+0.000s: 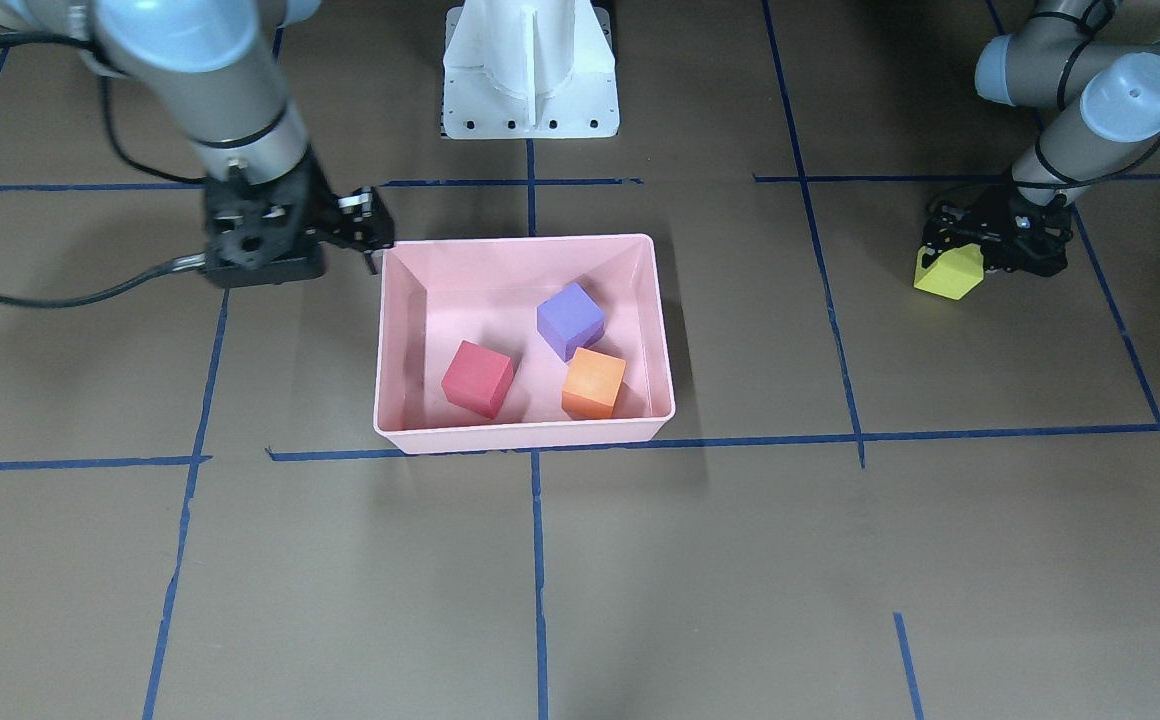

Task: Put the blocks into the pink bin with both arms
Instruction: 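Carry the yellow cube with the left gripper into the bin while the right arm withdraws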

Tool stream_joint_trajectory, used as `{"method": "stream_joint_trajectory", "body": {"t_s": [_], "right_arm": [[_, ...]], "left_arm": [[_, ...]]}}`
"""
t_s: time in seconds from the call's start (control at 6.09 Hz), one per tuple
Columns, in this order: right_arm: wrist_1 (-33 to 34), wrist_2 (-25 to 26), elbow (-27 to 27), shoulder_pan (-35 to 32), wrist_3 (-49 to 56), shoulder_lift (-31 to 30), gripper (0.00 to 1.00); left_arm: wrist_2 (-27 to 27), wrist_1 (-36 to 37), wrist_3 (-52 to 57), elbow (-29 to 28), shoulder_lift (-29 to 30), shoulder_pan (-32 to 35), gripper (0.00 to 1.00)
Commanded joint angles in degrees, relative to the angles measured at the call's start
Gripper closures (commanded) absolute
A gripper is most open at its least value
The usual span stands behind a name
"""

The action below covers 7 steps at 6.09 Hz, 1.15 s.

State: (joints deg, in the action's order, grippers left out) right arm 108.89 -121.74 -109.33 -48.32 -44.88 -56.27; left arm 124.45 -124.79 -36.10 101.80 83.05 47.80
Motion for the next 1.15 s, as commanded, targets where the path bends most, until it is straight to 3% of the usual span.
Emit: {"method": "stream_joint_trajectory", "body": {"t_s": [0.0,0.33,0.49,0.66,0.82,0.99], "right_arm": [[-0.1,-3.8,0.3,-8.3,15.6,-5.5,0.0],[-0.4,-5.8,0.4,-15.5,32.8,-13.1,0.0],[-0.5,-6.4,0.4,-19.4,40.3,-17.1,0.0],[-0.5,-6.9,0.3,-22.7,47.0,-20.7,0.0],[-0.5,-7.9,0.3,-25.7,52.6,-23.6,0.0],[-0.5,-7.9,0.3,-27.2,56.0,-25.8,0.0]], "left_arm": [[1.0,16.8,0.0,7.5,8.2,2.1,0.6],[0.4,44.9,-0.5,13.1,27.9,2.3,0.59],[0.1,50.6,-6.5,12.4,35.6,1.8,0.58],[-0.4,50.9,-15.3,9.8,42.5,-0.9,0.58],[-6.4,50.9,-24.2,4.2,50.9,-6.1,0.57],[-8.5,50.7,-29.7,-3.3,58.8,-8.9,0.57]]}}
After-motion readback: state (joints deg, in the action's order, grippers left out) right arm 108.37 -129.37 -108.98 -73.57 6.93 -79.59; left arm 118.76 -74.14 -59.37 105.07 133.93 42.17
